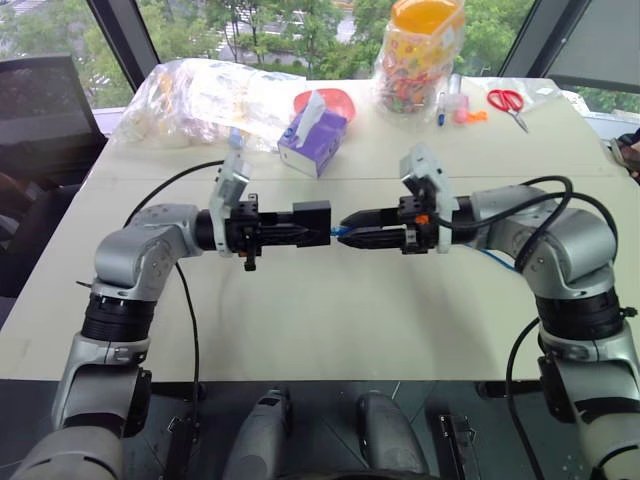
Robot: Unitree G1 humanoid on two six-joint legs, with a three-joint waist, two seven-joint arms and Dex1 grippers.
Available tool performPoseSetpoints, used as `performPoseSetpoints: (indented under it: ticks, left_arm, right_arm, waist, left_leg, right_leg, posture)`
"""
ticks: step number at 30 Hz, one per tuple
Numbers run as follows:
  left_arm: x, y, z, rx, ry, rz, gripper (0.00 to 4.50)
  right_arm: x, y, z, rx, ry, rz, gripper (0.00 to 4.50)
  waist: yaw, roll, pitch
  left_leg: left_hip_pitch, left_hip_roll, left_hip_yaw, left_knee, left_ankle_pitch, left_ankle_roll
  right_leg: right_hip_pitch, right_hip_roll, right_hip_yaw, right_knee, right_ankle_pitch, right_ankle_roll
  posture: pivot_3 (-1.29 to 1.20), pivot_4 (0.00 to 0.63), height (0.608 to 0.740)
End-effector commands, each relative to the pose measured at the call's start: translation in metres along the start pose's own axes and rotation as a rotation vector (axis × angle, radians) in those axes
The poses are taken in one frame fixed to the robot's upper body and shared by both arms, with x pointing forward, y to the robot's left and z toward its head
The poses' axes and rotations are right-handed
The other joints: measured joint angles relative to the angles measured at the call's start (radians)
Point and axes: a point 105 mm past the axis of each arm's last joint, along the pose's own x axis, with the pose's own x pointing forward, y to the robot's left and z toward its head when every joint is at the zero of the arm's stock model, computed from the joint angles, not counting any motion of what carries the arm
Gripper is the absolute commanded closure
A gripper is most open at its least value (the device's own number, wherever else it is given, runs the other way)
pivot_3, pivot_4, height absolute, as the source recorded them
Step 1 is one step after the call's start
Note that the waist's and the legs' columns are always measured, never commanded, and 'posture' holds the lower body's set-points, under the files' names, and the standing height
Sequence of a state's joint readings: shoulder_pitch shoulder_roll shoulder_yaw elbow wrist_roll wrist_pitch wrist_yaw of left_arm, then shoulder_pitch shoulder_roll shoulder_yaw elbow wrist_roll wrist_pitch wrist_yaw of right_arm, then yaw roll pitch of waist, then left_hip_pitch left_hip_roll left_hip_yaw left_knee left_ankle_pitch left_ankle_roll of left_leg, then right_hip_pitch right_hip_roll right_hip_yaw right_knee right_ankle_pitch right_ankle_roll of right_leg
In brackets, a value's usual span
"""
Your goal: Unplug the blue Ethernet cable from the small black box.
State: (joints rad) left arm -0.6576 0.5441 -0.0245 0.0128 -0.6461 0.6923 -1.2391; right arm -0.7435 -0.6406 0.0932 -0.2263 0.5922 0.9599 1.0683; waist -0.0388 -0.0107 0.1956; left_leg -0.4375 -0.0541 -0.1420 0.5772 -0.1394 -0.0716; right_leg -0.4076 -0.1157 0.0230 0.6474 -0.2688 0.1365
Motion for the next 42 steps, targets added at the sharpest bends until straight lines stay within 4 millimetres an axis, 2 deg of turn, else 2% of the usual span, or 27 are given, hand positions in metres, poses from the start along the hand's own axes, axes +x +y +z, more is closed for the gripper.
performPoseSetpoints:
  ticks: [1, 13, 24, 37, 39, 41, 42]
  left_arm:
    - [0.004, -0.008, 0.017, 0.064, -0.034, -0.04, 4.0]
    - [0.006, -0.011, 0.015, 0.066, -0.034, -0.047, 4.0]
    - [0.003, -0.012, 0.002, 0.084, 0.028, -0.05, 4.0]
    - [0.004, -0.01, 0.005, 0.09, 0.012, -0.039, 4.0]
    - [0.005, -0.01, 0.005, 0.09, 0.01, -0.04, 4.0]
    - [0.005, -0.011, 0.005, 0.09, 0.009, -0.041, 4.0]
    - [0.004, -0.011, 0.005, 0.09, 0.01, -0.041, 4.0]
  right_arm:
    - [0.002, 0.007, 0.009, -0.033, -0.006, 0.05, 2.98]
    - [0.003, 0.006, 0.008, -0.037, 0.006, 0.058, 2.98]
    - [0.0, 0.005, 0.006, -0.038, 0.025, 0.05, 2.98]
    - [0.0, 0.008, 0.006, -0.032, 0.027, 0.062, 2.98]
    - [0.0, 0.007, 0.005, -0.032, 0.03, 0.061, 3.56]
    - [0.001, 0.007, 0.004, -0.035, 0.033, 0.059, 4.37]
    - [0.001, 0.007, 0.004, -0.035, 0.034, 0.059, 4.47]
  waist:
    - [0.0, 0.0, 0.0]
    - [0.0, 0.0, 0.0]
    - [0.0, 0.0, 0.0]
    - [0.0, 0.0, 0.0]
    - [0.0, 0.0, 0.0]
    - [0.0, 0.0, 0.0]
    - [0.0, 0.0, 0.0]
  left_leg:
    - [0.0, 0.0, 0.0, 0.0, 0.0, 0.0]
    - [0.0, 0.0, 0.0, 0.0, 0.0, 0.0]
    - [-0.001, 0.0, 0.0, 0.0, 0.0, 0.0]
    - [-0.001, 0.0, 0.0, 0.0, 0.0, 0.0]
    - [-0.001, 0.0, 0.0, 0.0, 0.0, 0.0]
    - [-0.001, 0.0, 0.0, 0.0, 0.0, 0.0]
    - [-0.001, 0.0, 0.0, 0.0, 0.0, 0.0]
  right_leg:
    - [0.0, 0.0, 0.0, 0.0, 0.0, 0.0]
    - [-0.001, 0.0, 0.0, 0.0, 0.0, 0.0]
    - [-0.001, 0.0, 0.0, 0.0, 0.0, 0.0]
    - [-0.001, 0.0, 0.0, 0.0, 0.0, 0.0]
    - [-0.001, 0.0, 0.0, 0.0, 0.0, 0.0]
    - [-0.001, 0.0, 0.0, 0.0, 0.0, 0.0]
    - [-0.001, 0.0, 0.0, 0.0, 0.0, 0.0]
  posture:
    - [0.0, 0.15, 0.728]
    - [0.0, 0.15, 0.728]
    - [0.0, 0.15, 0.728]
    - [0.0, 0.15, 0.728]
    - [0.0, 0.15, 0.728]
    - [0.0, 0.15, 0.728]
    - [0.0, 0.15, 0.728]
